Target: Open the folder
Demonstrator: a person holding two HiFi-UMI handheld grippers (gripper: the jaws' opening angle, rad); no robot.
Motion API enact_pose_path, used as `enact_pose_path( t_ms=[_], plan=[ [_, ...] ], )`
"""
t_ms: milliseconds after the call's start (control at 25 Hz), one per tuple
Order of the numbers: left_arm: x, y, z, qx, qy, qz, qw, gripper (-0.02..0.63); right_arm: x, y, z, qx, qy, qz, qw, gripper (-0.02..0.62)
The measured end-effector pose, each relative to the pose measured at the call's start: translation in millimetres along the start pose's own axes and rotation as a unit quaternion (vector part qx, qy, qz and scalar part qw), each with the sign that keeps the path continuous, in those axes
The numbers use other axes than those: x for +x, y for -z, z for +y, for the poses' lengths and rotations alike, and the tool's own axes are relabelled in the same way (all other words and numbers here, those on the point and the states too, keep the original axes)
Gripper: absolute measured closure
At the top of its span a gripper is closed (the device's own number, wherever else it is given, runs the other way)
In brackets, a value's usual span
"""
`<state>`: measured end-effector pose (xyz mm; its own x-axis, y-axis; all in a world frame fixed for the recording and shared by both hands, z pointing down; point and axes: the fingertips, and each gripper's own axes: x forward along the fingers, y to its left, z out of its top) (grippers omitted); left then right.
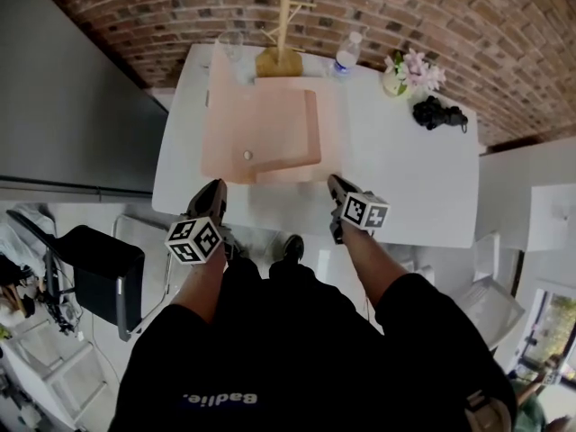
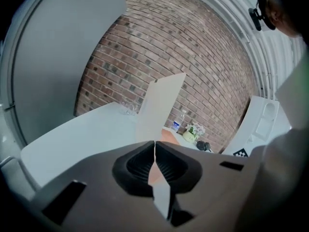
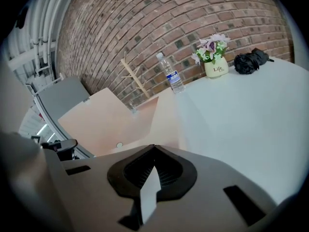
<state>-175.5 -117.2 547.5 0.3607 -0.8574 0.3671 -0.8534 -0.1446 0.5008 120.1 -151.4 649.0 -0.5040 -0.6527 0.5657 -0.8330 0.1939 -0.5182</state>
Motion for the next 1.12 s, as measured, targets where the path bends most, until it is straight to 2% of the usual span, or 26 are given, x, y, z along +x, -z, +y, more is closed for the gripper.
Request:
enact_pose_path(
  t_ms=[240,600,920,1120],
  plan=[
    [-9.6,4.2,41.8,-0.064,-0.045,-0.010,0.9969,0.601,-0.2,1.5,1.1,-0.004,0.002,0.001,1.000,0.566],
    [-11.9,19.4,85.2,-0.101,-0.088,-0.006,0.9910,0.600,-0.9,-0.7,-0.1,0.029,0.010,-0.010,0.999,0.566],
    [-6.1,38.8,113.7,-0.169,-0.111,-0.002,0.9792,0.600,-1.5,-0.1,-0.1,0.019,0.016,-0.011,1.000,0.566],
    [-2.3,46.1,130.9,-0.186,-0.128,0.004,0.9743,0.598,-0.6,-0.7,1.3,0.012,0.018,-0.011,1.000,0.566]
  ],
)
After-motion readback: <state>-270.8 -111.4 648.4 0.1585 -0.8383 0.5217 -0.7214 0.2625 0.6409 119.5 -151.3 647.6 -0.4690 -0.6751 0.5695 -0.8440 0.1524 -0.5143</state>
